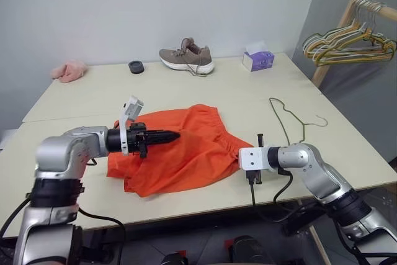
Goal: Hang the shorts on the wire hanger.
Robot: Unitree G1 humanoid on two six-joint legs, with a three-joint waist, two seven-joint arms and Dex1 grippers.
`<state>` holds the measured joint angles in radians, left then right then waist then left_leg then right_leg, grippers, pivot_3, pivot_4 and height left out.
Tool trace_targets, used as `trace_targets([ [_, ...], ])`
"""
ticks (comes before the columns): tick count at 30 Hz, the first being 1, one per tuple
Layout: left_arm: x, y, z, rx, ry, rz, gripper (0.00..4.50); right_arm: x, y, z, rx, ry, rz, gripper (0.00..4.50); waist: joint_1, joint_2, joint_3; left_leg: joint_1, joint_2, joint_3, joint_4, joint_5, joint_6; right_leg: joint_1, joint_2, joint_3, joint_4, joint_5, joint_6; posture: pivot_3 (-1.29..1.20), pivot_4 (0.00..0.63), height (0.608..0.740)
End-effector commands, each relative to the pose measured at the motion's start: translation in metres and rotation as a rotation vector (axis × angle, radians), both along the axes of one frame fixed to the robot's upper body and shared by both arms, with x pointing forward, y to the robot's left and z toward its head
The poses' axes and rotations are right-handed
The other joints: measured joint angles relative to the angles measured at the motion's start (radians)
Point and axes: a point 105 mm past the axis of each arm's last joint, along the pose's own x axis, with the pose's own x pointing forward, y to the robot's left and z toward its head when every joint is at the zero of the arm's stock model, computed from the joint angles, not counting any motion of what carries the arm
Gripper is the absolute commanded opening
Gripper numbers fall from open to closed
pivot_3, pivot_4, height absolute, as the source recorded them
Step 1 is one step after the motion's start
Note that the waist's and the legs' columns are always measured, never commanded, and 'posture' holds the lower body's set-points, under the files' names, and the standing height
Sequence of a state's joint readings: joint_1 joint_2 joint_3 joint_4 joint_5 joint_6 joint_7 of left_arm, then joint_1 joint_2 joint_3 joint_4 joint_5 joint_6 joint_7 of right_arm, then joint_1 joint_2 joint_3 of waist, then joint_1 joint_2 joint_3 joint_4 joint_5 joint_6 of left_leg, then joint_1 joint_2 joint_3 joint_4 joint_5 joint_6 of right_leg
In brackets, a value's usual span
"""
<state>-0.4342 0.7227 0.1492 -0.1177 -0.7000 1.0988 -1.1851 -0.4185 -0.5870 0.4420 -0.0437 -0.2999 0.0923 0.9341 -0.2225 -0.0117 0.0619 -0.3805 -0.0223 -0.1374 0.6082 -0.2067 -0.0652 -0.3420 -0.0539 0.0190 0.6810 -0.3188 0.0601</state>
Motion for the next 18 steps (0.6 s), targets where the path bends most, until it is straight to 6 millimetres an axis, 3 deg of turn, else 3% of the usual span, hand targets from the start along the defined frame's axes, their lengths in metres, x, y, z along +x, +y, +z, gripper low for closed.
trace_targets([
  [1, -0.035, -0.014, 0.014, -0.026, 0.002, -0.104, 0.01, 0.008, -0.001, 0.017, 0.033, -0.048, -0.027, 0.00, 0.001, 0.000, 0.000, 0.000, 0.000, 0.000, 0.000, 0.000, 0.000, 0.000, 0.000, 0.000, 0.000, 0.000, 0.000, -0.22, 0.000, 0.740],
  [6, -0.064, -0.018, -0.002, -0.019, 0.082, -0.116, 0.01, 0.005, -0.003, 0.017, 0.029, -0.025, -0.011, 0.00, 0.005, 0.000, 0.000, 0.001, 0.000, 0.001, 0.000, 0.000, 0.000, 0.001, 0.000, -0.001, 0.000, 0.000, 0.000, -0.21, 0.000, 0.740],
  [11, -0.081, -0.018, -0.017, -0.025, 0.149, -0.083, 0.01, 0.001, -0.001, 0.019, 0.047, -0.010, 0.005, 0.00, 0.010, 0.000, 0.000, 0.002, 0.000, 0.001, 0.001, 0.000, 0.000, 0.003, 0.000, -0.001, 0.000, 0.000, 0.000, -0.21, 0.000, 0.740],
  [13, -0.079, -0.014, -0.019, -0.028, 0.146, -0.043, 0.01, -0.001, 0.001, 0.020, 0.056, 0.001, 0.015, 0.00, 0.012, 0.000, 0.000, 0.003, 0.000, 0.001, 0.001, 0.000, 0.000, 0.004, 0.000, -0.001, 0.000, 0.000, -0.001, -0.21, 0.000, 0.740],
  [18, -0.047, 0.020, -0.007, -0.044, 0.045, 0.186, 0.01, -0.006, 0.001, 0.024, 0.061, 0.026, 0.027, 0.00, 0.023, 0.000, 0.000, 0.003, 0.000, 0.001, 0.001, 0.000, 0.000, 0.003, 0.000, -0.002, 0.000, 0.000, -0.001, -0.22, 0.000, 0.740],
])
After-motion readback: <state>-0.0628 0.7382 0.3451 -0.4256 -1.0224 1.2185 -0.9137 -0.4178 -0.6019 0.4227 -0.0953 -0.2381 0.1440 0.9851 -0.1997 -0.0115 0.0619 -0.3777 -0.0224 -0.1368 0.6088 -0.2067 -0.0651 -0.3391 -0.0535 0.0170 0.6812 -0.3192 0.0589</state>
